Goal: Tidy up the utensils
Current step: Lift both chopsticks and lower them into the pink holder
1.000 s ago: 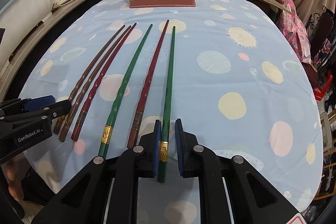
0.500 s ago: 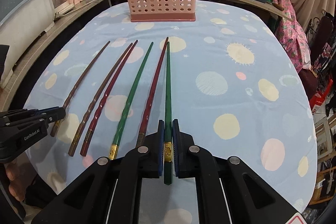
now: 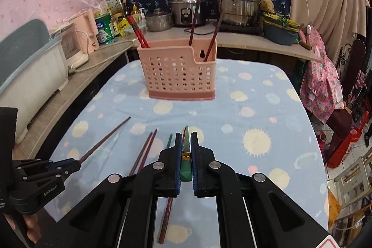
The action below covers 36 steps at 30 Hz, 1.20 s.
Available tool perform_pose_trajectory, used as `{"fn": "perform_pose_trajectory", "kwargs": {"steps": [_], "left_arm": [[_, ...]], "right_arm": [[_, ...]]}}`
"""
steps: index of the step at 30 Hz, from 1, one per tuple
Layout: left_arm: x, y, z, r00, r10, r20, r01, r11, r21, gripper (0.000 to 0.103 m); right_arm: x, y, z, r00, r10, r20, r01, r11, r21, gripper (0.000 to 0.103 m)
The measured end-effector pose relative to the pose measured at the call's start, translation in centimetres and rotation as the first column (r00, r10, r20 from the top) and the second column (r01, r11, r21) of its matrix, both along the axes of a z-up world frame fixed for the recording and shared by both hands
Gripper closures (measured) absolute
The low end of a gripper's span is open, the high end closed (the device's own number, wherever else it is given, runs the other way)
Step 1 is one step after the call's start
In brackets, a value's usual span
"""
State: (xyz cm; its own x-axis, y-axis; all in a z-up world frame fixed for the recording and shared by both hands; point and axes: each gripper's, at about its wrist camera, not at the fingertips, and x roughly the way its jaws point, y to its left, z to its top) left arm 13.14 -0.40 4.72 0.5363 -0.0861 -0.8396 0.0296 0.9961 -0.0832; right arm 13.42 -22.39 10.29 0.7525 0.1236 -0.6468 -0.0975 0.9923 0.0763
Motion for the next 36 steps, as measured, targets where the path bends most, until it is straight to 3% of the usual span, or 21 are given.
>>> {"fn": "perform_pose_trajectory", "kwargs": {"steps": [14, 20, 24, 30, 36], "left_arm": [[7.5, 0.5, 9.3, 0.98, 0.049, 0.192, -0.043, 0.998, -0.037, 0.096], [10.4, 0.7, 13.5, 0.966, 0.058, 0.251, -0.032, 0.994, -0.105, 0.096], [11.8, 0.5, 17.4, 0.945, 0.064, 0.32, -0.019, 0.99, -0.14, 0.096], [13.4, 0.2, 23.4, 0.89, 0.085, 0.447, -0.01, 0.986, -0.169, 0.096], [16.6, 0.1, 24.8, 0.864, 0.114, 0.491, -0.037, 0.986, -0.164, 0.096]], "right_arm": [[7.6, -0.6, 6.1, 0.992, 0.017, 0.124, -0.025, 0.998, 0.064, 0.096], [10.5, -0.6, 9.9, 0.981, 0.029, 0.192, -0.049, 0.994, 0.101, 0.096], [12.2, -0.3, 12.9, 0.968, 0.036, 0.25, -0.067, 0.991, 0.116, 0.096], [15.9, 0.5, 17.0, 0.946, 0.038, 0.322, -0.082, 0.989, 0.123, 0.096], [20.5, 1.5, 17.0, 0.95, 0.043, 0.308, -0.079, 0.991, 0.104, 0.096]]}}
